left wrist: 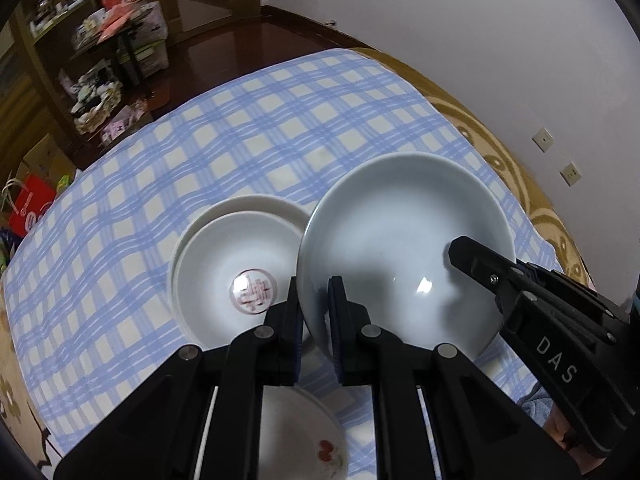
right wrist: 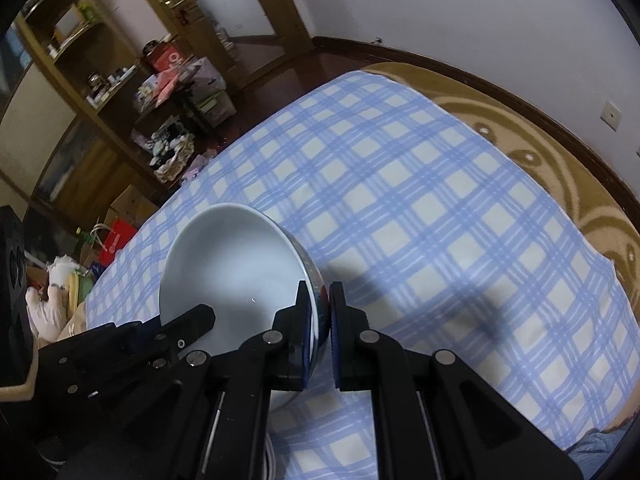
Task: Organize plates and bowls
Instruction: 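Lift the colourful bowl with both grippers and carry it over the bowl stack, then lower the colourful bowl into the bowl stack with both grippers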
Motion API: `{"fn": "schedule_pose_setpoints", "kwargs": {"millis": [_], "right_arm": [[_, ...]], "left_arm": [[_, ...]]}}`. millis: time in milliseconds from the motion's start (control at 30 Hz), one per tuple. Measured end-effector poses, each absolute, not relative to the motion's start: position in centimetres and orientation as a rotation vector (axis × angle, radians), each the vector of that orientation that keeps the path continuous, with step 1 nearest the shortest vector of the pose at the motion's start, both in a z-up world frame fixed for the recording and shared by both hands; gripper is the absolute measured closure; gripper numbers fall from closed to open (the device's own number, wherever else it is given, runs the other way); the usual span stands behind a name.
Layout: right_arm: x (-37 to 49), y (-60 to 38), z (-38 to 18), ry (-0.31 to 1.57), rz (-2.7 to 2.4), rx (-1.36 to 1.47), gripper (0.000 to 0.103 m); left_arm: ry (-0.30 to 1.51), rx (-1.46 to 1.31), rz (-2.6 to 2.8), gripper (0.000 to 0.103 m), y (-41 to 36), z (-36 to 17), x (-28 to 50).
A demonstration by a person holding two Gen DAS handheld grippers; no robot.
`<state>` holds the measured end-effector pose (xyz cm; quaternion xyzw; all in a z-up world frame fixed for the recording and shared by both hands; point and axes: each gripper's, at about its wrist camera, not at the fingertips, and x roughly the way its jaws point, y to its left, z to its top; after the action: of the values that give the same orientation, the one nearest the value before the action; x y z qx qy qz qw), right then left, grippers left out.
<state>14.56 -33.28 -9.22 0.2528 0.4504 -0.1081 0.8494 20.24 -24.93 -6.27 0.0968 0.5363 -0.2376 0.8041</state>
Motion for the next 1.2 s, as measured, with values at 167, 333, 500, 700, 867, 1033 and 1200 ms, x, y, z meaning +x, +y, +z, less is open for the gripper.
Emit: {"fn": "schedule_pose_setpoints", "kwargs": {"millis": [167,333,500,700,867,1033,1200], "right_arm": [[15.1,-31.3,-8.6,0.932,-0.184,0.502,0.094],[15.6,-29.8,-8.8,0.96,-0.15,0.51,0.093],[16.1,-28.2,-8.7,0.965,-0.12,0.472,0.093],[16.4,-27.1,-7.9,0.926,-0.1,0.429,0.093],[17.0,-26.1,-8.2,0.928,-0.083,0.409,0.093],[17.2,-25.4,-8.6,0.935,-0.082,0.391,0.093],[17.4,-25.1,-8.8,0.931,-0.087,0.363,0.093]], "left_arm": [[1.14,0.188,-0.477,0.091,-22.6,-5.7,20.3],[1.162,0.179,-0.461,0.091,-20.7,-5.9,20.5],[1.169,0.152,-0.448,0.091,-19.1,-6.2,20.5],[1.149,0.144,-0.446,0.09,-18.1,-5.6,20.6],[1.149,0.143,-0.432,0.09,-17.2,-5.8,20.9],[1.163,0.121,-0.438,0.09,-16.4,-6.8,21.0],[1.168,0.107,-0.443,0.089,-16.2,-7.5,21.1]]}}
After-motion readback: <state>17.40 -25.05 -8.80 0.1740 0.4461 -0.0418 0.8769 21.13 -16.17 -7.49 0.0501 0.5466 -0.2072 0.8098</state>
